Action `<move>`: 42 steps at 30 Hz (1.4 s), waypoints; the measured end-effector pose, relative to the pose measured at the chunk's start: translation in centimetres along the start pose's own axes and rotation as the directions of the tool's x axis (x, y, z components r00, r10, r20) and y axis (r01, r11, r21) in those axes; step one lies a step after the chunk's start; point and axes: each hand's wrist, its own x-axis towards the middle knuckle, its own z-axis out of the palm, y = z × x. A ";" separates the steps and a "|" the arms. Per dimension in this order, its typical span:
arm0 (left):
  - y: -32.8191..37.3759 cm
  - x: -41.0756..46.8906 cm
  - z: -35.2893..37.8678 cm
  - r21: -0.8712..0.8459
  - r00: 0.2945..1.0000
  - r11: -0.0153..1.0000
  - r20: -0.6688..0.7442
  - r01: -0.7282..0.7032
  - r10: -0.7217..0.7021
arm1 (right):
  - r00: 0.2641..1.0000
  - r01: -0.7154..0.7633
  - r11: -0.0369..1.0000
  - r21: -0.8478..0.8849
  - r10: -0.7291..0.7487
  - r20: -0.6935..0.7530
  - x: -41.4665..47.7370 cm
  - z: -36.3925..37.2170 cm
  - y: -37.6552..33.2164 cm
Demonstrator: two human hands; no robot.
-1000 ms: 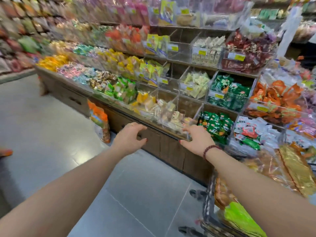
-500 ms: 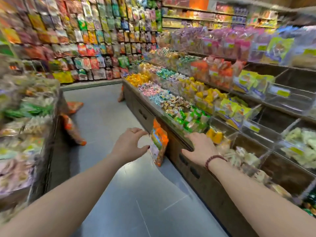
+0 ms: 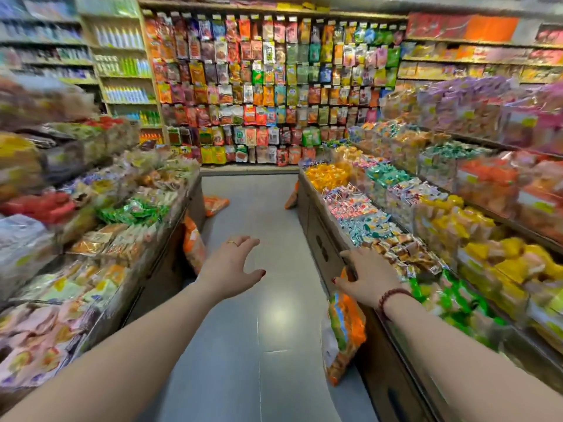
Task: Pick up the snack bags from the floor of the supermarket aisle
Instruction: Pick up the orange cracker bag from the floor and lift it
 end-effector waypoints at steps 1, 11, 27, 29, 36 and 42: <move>-0.4 1.6 0.0 0.002 1.000 1.000 -0.011 0.025 -0.025 | 1.000 0.019 1.000 0.002 -0.019 -0.002 2.2 -0.1 0.5; -8.5 17.7 2.1 0.072 0.988 0.986 -0.050 0.151 -0.148 | 0.989 0.149 0.985 0.084 -0.147 -0.027 23.4 2.7 1.0; -25.3 49.3 7.5 -0.009 0.973 0.974 -0.019 0.228 -0.228 | 0.987 0.162 0.980 0.113 -0.162 -0.014 60.5 8.3 -1.7; -27.3 53.0 8.8 0.000 0.970 0.970 -0.016 0.243 -0.243 | 0.985 0.171 0.979 0.113 -0.172 -0.006 65.2 9.4 -1.9; -33.8 68.1 11.2 0.052 0.951 0.949 -0.012 0.309 -0.309 | 0.970 0.243 0.954 0.176 -0.243 -0.023 84.2 12.4 -1.5; -39.6 80.6 12.3 0.067 0.924 0.922 -0.021 0.381 -0.381 | 0.956 0.287 0.937 0.197 -0.292 -0.004 100.0 13.5 -1.9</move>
